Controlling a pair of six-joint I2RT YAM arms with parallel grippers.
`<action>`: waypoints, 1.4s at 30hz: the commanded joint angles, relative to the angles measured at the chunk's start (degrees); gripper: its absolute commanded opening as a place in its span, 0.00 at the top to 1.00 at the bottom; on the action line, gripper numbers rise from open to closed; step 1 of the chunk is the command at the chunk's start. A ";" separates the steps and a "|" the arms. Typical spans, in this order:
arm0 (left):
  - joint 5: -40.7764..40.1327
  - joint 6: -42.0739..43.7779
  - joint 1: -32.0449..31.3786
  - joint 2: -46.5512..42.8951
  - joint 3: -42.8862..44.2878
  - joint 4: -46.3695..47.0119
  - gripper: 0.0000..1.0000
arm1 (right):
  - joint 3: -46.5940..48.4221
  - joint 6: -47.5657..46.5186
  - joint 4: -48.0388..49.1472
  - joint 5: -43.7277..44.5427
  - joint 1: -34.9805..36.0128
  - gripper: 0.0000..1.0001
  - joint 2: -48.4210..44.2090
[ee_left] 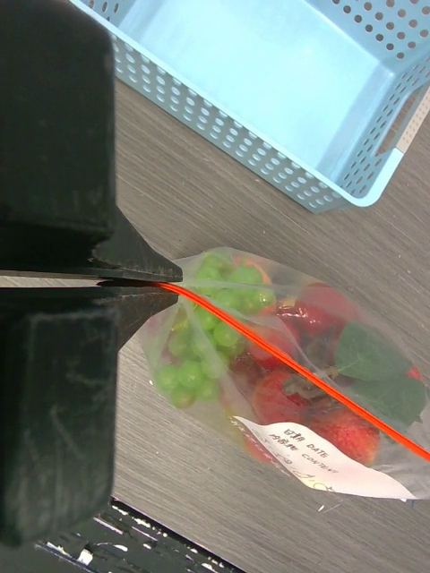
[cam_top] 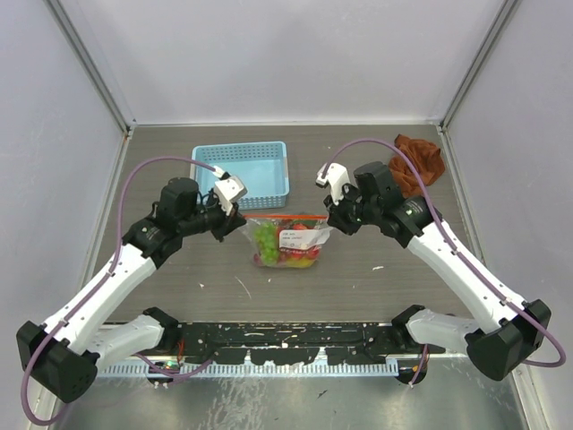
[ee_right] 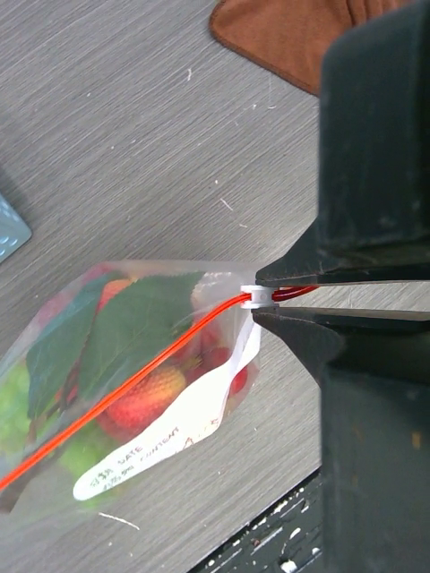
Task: Place the food in the zip-top bag and seal the zipper
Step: Zip the zipper food storage bag at the center of the board.
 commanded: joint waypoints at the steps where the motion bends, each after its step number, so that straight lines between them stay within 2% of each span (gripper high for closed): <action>1: -3.78 -1.18 1.98 -2.06 0.03 0.50 1.00 | -0.12 1.40 -1.20 8.12 -1.98 1.00 -2.40; 13: -3.01 -3.69 4.42 -1.25 -0.19 1.97 1.00 | -2.25 5.19 1.50 14.95 -3.18 1.00 -3.93; 22: 0.31 -5.74 4.38 4.69 3.90 8.52 1.00 | -1.53 7.45 13.97 13.32 -3.27 0.99 -1.25; 26: 0.09 -6.17 4.40 9.28 8.39 10.03 1.00 | 0.22 7.77 18.63 14.79 -3.27 1.00 0.60; 31: -2.26 -5.34 4.43 10.31 10.45 9.86 1.00 | -0.65 7.58 20.88 13.59 -3.34 1.00 0.33; 36: -0.25 -7.62 4.26 8.37 6.73 7.10 1.00 | -7.50 10.21 20.83 12.68 -3.36 0.99 -3.06; 42: 2.85 -13.62 4.08 1.39 -1.25 5.63 1.00 | -16.38 15.64 21.13 6.84 -3.38 0.99 -10.47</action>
